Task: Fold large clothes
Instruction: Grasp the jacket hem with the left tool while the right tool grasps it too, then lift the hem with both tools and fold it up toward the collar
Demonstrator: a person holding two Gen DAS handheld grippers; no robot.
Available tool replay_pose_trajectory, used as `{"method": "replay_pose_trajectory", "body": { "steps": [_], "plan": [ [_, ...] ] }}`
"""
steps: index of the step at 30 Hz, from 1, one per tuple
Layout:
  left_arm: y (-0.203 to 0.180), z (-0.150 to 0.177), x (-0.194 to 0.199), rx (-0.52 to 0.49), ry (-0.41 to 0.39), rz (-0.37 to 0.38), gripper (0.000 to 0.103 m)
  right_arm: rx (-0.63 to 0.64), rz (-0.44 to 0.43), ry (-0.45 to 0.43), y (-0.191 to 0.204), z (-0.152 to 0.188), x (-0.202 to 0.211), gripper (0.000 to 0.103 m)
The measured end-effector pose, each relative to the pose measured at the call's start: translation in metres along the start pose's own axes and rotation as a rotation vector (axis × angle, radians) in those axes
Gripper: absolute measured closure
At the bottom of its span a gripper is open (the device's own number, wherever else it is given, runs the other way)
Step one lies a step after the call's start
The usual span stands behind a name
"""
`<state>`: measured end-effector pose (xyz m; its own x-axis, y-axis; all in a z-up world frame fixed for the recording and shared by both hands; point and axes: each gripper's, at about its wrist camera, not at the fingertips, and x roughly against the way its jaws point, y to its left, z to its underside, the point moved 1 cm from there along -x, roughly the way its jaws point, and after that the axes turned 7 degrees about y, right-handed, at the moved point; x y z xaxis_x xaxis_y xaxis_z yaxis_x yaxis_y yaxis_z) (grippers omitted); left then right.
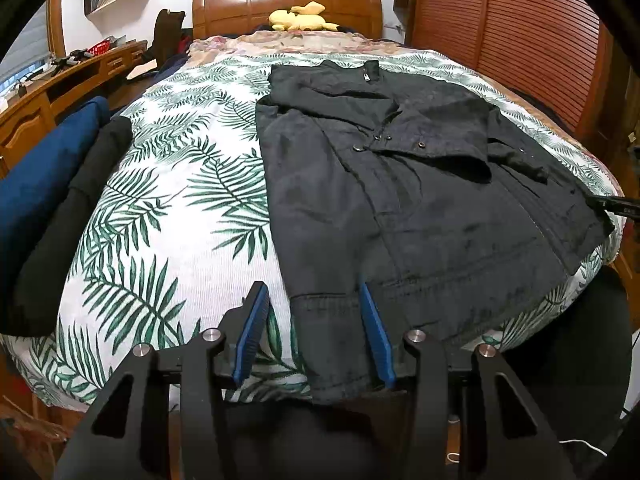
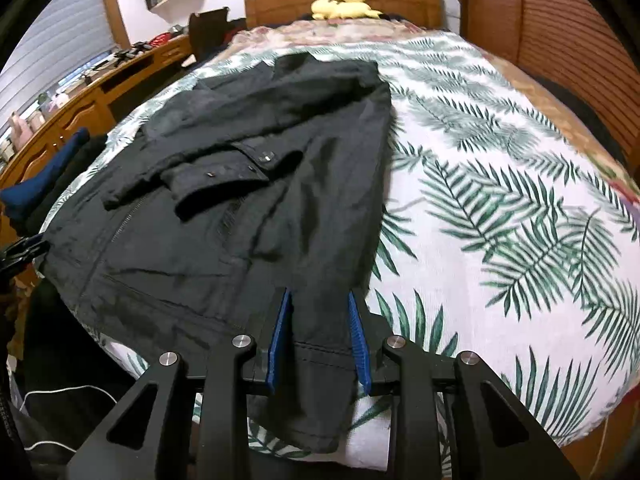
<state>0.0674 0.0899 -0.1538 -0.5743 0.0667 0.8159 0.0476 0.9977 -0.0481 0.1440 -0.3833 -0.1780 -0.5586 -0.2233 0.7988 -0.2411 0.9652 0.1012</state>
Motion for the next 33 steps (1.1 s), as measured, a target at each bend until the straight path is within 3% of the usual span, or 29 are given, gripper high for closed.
{"method": "replay_pose_trajectory", "body": {
  "steps": [5,7,11,12,13,23,33],
  "plan": [
    [0.001,-0.001,-0.004,0.01,0.0,0.013,0.054,0.008,-0.011,0.027,0.007,-0.004,-0.007,0.064],
    [-0.001,-0.001,-0.004,0.008,-0.002,0.019,0.055,0.043,0.002,0.023,0.013,-0.006,-0.008,0.077],
    [-0.007,-0.007,-0.002,-0.007,-0.004,0.022,0.08,0.108,0.062,0.004,0.029,-0.013,-0.007,0.088],
    [-0.007,-0.009,-0.001,-0.008,-0.005,0.016,0.092,0.109,0.06,-0.011,0.031,-0.015,-0.004,0.09],
    [-0.007,-0.011,0.002,-0.005,-0.009,0.03,0.095,0.104,0.05,-0.025,0.033,-0.018,0.0,0.093],
    [-0.027,-0.056,0.078,-0.075,-0.187,0.012,0.097,0.084,-0.04,-0.257,0.044,-0.049,0.082,0.097],
    [-0.035,-0.095,0.151,-0.123,-0.332,-0.063,0.097,0.101,-0.02,-0.422,0.051,-0.053,0.181,0.097]
  ]
}}
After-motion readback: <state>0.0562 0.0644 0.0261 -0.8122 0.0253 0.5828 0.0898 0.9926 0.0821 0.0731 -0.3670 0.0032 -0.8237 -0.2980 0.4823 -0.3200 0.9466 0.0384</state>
